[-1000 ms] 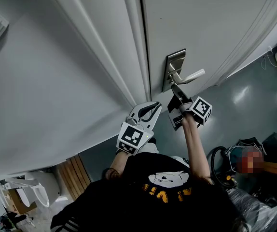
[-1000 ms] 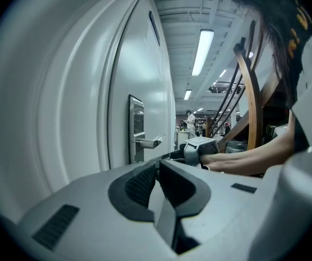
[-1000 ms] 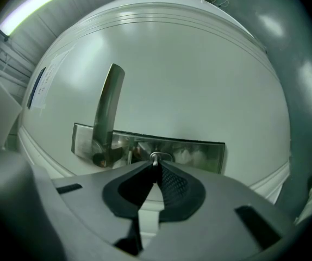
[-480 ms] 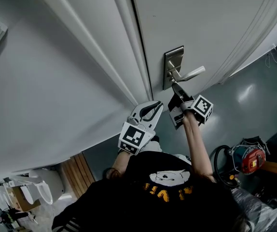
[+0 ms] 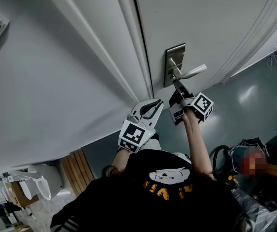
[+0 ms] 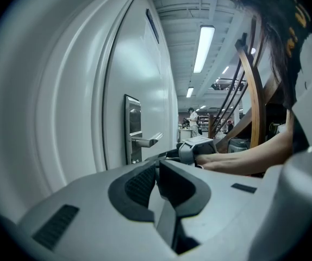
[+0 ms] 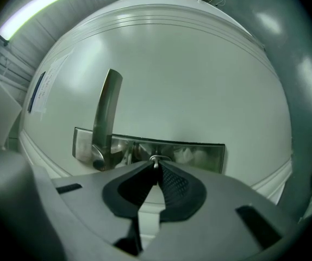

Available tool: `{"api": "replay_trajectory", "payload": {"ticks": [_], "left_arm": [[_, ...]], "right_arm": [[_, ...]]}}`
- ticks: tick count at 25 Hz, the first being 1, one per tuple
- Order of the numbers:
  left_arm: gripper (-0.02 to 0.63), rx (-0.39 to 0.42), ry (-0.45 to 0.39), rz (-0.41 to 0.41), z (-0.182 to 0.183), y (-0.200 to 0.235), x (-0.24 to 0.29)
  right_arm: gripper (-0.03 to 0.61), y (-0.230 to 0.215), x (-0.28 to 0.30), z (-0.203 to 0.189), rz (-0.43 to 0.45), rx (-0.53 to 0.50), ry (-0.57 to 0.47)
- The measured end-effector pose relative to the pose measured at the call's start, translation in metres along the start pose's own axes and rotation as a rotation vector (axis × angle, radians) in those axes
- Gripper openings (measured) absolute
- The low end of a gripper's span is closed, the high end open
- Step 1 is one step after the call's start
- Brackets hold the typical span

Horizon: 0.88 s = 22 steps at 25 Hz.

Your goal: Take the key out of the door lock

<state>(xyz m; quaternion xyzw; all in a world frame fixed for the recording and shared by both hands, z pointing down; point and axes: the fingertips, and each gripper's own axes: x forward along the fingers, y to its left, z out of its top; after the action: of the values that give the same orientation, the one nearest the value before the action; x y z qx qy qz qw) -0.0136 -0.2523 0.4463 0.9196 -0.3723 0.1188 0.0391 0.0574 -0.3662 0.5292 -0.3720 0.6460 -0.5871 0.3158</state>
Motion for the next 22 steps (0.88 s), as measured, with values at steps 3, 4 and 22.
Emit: {"api": "replay_trajectory", "payload": {"ticks": [3,4,22], "left_arm": [[0.028,0.002,-0.002,-0.006,0.001,-0.004,0.000],[0.029,0.003,-0.002,-0.006,0.001,-0.005,-0.001],[0.028,0.021,-0.015,-0.056,0.002,-0.049,0.001]], "right_arm": [[0.021,0.000,0.001,0.001,0.003,0.010,-0.003],[0.020,0.000,0.000,0.000,0.001,0.008,-0.002],[0.020,0.004,-0.094,0.007,-0.015,-0.079,-0.019]]}}
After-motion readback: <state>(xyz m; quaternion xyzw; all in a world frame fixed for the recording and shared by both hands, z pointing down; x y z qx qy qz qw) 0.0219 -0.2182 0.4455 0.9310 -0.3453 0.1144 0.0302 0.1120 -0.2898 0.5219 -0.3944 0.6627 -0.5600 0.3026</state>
